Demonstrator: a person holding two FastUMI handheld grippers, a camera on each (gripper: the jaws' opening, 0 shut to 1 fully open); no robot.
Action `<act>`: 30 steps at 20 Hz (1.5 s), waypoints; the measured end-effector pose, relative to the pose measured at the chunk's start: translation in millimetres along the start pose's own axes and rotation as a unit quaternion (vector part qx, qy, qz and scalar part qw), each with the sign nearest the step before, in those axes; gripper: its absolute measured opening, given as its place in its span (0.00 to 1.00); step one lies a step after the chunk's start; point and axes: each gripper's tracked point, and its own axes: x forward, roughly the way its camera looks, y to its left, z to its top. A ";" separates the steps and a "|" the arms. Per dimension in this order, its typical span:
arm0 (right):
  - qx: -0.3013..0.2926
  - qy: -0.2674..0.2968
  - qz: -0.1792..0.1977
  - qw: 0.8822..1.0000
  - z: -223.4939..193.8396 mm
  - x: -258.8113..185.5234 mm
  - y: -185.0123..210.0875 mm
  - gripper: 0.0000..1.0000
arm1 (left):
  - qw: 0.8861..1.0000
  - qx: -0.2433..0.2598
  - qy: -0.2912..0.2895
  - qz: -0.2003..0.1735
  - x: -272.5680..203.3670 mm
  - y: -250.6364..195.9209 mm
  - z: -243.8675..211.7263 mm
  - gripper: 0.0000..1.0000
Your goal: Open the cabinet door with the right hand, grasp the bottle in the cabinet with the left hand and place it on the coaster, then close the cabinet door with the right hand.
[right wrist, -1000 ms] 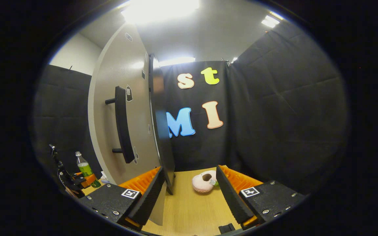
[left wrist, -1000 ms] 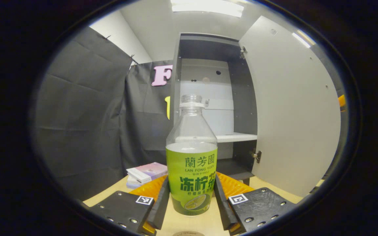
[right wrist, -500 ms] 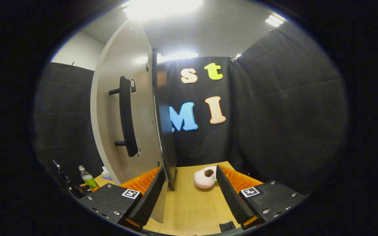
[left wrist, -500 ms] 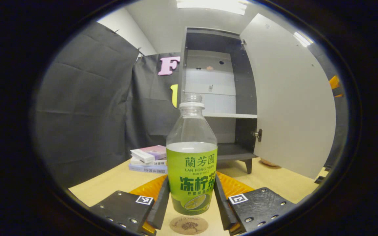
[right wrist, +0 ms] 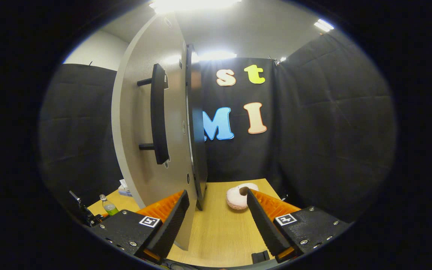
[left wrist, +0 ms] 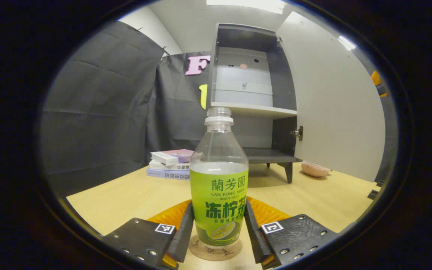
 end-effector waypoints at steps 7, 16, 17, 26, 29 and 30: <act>-0.010 0.004 0.008 1.000 -1.5 5.0 3.9 0.95 | 1.000 0.002 0.017 0.014 -0.4 0.8 -23.8 0.69; 0.013 -0.018 0.015 1.000 20.2 6.1 -8.6 0.95 | 0.999 0.024 0.031 0.029 -1.4 -7.1 17.8 0.93; 0.018 -0.023 0.016 0.999 26.2 7.0 -11.2 0.95 | 0.999 0.026 0.025 0.029 -0.9 -8.7 31.1 0.89; 0.046 -0.074 -0.006 0.996 83.2 15.9 -23.2 0.95 | 0.998 0.044 -0.004 0.046 -43.4 -10.6 140.1 0.92; 0.040 -0.080 -0.018 0.996 91.5 22.5 -16.9 0.92 | 0.998 0.040 -0.021 0.052 -59.8 -1.7 180.2 0.92; 0.035 -0.078 -0.024 0.996 92.8 24.8 -14.1 0.92 | 0.997 0.041 -0.027 0.053 -62.7 2.8 191.6 0.92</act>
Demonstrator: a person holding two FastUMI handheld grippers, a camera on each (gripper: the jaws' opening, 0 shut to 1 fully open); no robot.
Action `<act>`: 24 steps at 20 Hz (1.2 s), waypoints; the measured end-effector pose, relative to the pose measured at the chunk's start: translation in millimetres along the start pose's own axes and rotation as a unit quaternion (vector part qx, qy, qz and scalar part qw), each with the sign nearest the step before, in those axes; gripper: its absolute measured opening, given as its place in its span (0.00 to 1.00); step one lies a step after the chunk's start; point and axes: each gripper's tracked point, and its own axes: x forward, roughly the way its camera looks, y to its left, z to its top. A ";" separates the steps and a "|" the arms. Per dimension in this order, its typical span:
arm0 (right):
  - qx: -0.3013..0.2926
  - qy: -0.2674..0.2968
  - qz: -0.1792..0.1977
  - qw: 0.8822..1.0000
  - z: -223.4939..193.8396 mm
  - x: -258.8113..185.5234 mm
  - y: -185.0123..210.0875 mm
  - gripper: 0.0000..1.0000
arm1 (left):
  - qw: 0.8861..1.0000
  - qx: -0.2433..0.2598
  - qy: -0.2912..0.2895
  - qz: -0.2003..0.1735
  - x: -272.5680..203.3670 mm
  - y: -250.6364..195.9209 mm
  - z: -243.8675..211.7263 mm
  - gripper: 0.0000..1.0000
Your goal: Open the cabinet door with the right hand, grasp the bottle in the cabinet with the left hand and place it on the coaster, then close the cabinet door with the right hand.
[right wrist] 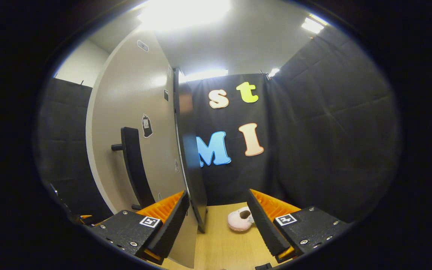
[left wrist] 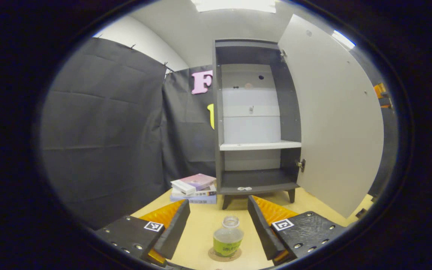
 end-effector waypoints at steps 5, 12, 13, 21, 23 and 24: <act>-0.041 -0.006 -0.037 0.998 4.6 -1.1 11.5 0.93 | 0.999 0.009 -0.033 0.007 2.8 47.1 47.4 0.89; -0.039 0.001 -0.034 0.999 -3.3 -9.5 63.2 0.92 | 0.999 0.007 -0.034 0.000 26.4 104.2 47.2 0.89; -0.038 0.001 -0.030 0.999 -4.3 -10.3 73.0 0.92 | 0.999 0.006 -0.035 -0.001 27.7 111.0 48.1 0.89; -0.038 0.005 -0.016 0.999 -12.8 -1.2 138.8 0.92 | 0.999 0.004 -0.036 0.001 31.0 161.7 41.0 0.89; -0.039 0.005 -0.014 0.999 -14.0 1.3 152.1 0.92 | 0.999 0.006 -0.035 0.004 27.9 175.1 40.6 0.89; -0.040 0.004 -0.013 0.999 -13.9 2.8 159.2 0.92 | 0.999 0.007 -0.034 0.005 27.2 180.9 39.2 0.89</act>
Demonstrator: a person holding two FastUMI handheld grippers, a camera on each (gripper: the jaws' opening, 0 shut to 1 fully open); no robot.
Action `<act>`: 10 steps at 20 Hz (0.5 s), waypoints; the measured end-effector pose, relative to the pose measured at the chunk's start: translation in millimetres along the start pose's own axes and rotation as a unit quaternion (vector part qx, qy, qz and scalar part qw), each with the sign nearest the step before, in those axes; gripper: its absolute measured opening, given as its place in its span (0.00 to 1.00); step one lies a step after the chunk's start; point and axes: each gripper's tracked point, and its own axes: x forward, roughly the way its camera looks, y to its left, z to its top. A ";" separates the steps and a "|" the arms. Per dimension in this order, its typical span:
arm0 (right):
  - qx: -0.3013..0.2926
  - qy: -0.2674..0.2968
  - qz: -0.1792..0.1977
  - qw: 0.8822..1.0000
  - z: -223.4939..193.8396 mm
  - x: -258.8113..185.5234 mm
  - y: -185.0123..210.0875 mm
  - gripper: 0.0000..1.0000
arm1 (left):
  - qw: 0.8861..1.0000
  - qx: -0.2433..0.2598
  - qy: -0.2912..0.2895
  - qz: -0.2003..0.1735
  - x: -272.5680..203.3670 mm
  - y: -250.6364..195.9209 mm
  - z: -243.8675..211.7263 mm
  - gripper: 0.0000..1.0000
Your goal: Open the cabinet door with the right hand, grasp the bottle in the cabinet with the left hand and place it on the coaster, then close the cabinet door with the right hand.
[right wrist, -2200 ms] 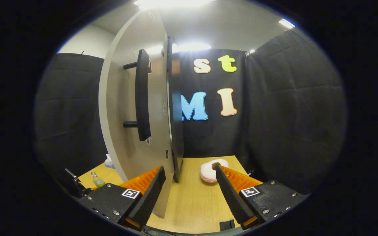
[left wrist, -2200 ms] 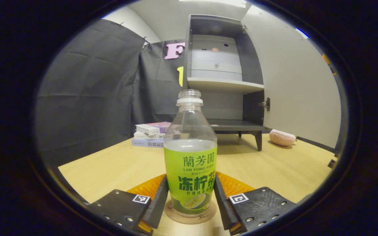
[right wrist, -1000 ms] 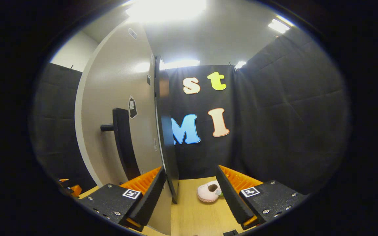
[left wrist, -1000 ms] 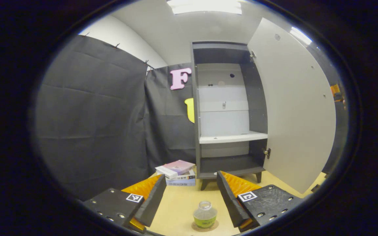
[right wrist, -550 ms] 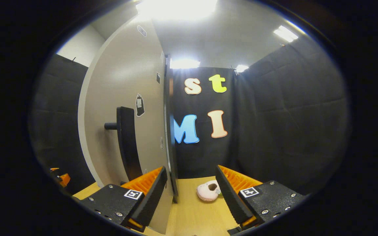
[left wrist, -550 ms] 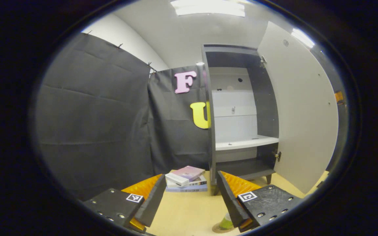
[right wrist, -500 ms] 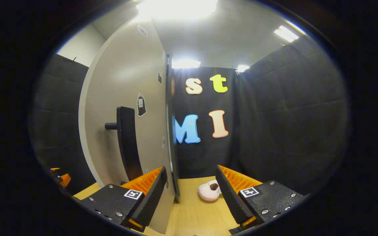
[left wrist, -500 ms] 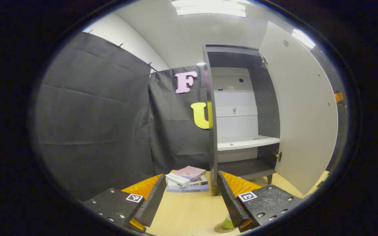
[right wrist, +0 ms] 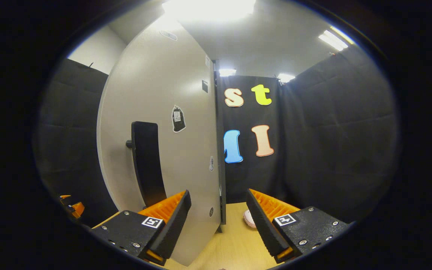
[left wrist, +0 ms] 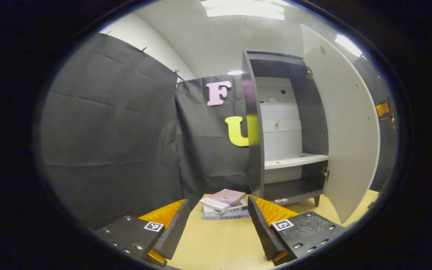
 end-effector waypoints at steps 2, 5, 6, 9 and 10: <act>-0.002 -0.002 0.003 1.000 0.0 2.3 14.4 0.92 | 1.000 0.002 0.000 0.002 -2.4 12.6 -0.6 0.89; 0.000 -0.002 0.011 1.000 -1.3 10.1 29.5 0.92 | 1.000 0.002 0.003 0.008 -6.1 32.8 -4.0 0.92; -0.001 -0.002 0.014 1.000 -1.3 13.1 33.8 0.92 | 1.000 0.001 0.003 0.011 -8.0 40.4 -4.5 0.85; -0.002 -0.003 0.024 1.000 0.0 25.7 57.6 0.92 | 1.000 0.001 0.008 0.021 -13.9 63.4 -9.6 0.92; -0.001 -0.003 0.027 1.000 -1.5 26.6 65.1 0.92 | 1.000 0.000 0.010 0.026 -15.2 72.4 -11.3 0.89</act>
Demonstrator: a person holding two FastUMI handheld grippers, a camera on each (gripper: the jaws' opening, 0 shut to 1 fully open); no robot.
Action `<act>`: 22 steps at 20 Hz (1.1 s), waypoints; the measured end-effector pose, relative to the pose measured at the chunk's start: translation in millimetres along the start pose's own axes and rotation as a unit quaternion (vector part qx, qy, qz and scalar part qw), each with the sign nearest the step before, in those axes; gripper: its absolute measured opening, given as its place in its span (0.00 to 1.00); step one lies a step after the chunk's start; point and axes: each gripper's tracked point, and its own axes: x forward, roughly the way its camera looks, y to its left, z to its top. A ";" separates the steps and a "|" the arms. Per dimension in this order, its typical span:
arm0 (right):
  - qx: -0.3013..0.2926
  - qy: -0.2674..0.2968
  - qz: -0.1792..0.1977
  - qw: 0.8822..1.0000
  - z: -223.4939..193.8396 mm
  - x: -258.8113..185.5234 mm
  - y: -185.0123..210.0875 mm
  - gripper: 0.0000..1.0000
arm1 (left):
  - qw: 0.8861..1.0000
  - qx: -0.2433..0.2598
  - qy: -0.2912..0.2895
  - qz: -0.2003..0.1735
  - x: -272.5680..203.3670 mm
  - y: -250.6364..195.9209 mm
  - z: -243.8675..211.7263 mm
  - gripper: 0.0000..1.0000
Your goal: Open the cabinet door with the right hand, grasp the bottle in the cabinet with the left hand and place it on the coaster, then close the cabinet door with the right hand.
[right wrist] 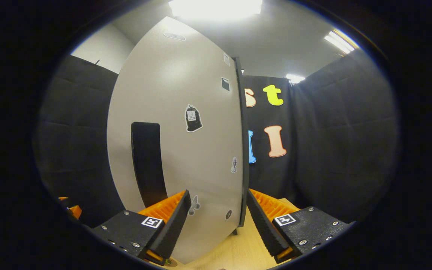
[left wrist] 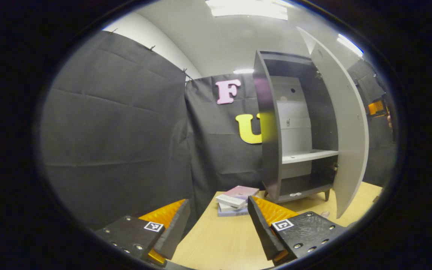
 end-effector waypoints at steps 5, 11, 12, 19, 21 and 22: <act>-0.008 0.003 0.022 1.000 -6.0 14.6 36.7 0.93 | 1.000 0.002 0.006 0.021 -12.0 36.3 -11.6 0.89; -0.021 0.007 0.036 0.999 -13.5 19.8 70.5 0.94 | 1.000 -0.002 0.005 0.025 -17.9 58.3 -11.5 0.88; -0.021 0.006 0.036 0.999 -13.3 18.5 72.8 0.94 | 1.000 -0.002 0.003 0.023 -18.3 59.5 -9.2 0.89; -0.022 0.008 0.022 0.999 -15.9 1.2 67.3 0.94 | 1.000 -0.009 -0.002 -0.014 -12.6 40.8 1.9 0.89; -0.022 0.007 0.025 0.999 -18.7 -6.1 62.9 0.94 | 1.000 -0.008 -0.008 -0.022 -5.7 28.4 14.5 0.89; -0.024 0.007 0.031 0.999 -20.3 -10.2 60.7 0.94 | 1.000 -0.010 -0.008 -0.026 -5.5 20.6 18.0 0.89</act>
